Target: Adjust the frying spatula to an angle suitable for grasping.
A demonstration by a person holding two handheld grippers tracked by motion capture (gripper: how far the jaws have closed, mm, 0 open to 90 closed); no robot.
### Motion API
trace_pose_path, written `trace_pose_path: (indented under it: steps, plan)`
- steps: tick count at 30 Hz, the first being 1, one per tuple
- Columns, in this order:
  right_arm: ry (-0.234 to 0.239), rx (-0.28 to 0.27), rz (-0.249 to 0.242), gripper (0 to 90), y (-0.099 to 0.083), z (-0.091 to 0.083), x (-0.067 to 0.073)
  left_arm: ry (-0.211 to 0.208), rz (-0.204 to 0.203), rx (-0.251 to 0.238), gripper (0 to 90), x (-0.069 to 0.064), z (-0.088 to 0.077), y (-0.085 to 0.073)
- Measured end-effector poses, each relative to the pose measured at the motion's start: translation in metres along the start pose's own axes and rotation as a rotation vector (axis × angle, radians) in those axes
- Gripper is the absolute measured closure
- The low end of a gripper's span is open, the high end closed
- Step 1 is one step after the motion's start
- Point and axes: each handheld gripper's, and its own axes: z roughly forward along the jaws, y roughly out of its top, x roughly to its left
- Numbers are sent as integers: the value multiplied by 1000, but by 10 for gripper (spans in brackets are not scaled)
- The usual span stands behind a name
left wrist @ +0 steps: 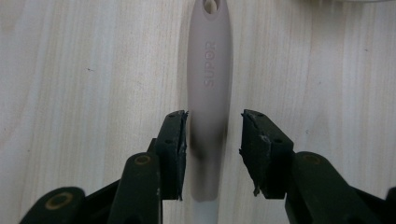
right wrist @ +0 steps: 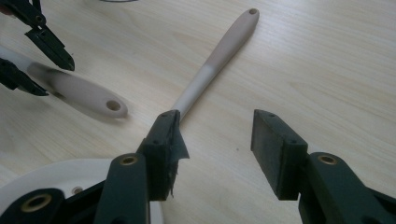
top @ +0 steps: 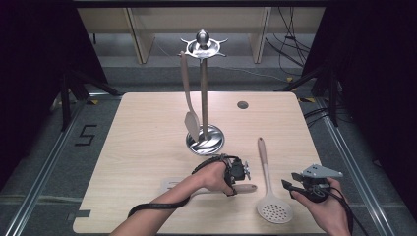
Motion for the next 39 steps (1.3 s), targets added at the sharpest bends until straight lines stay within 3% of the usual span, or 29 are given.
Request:
trace_pose_path:
  steps: [5,7,11,16,17,22,24,39]
  plan:
    - [12,8,13,523,0,0,1,-1,-1,3,597,1,2,1]
    - [10,11,40,524,0,0,3,-3,-4,4,598,1,3,1]
    - [-8,0,16,523,0,0,2,-8,3,17,600,2,4,2]
    - [-2,16,35,523,1,-1,3,-9,2,18,601,2,6,5]
    - [-7,-1,15,523,0,0,2,-2,3,10,601,2,6,5]
    - [14,7,10,523,0,0,0,-15,8,26,605,2,9,6]
    - [-3,4,3,523,0,0,0,-11,7,24,608,2,10,7]
    - [0,4,2,523,0,0,0,17,17,39,655,2,12,10]
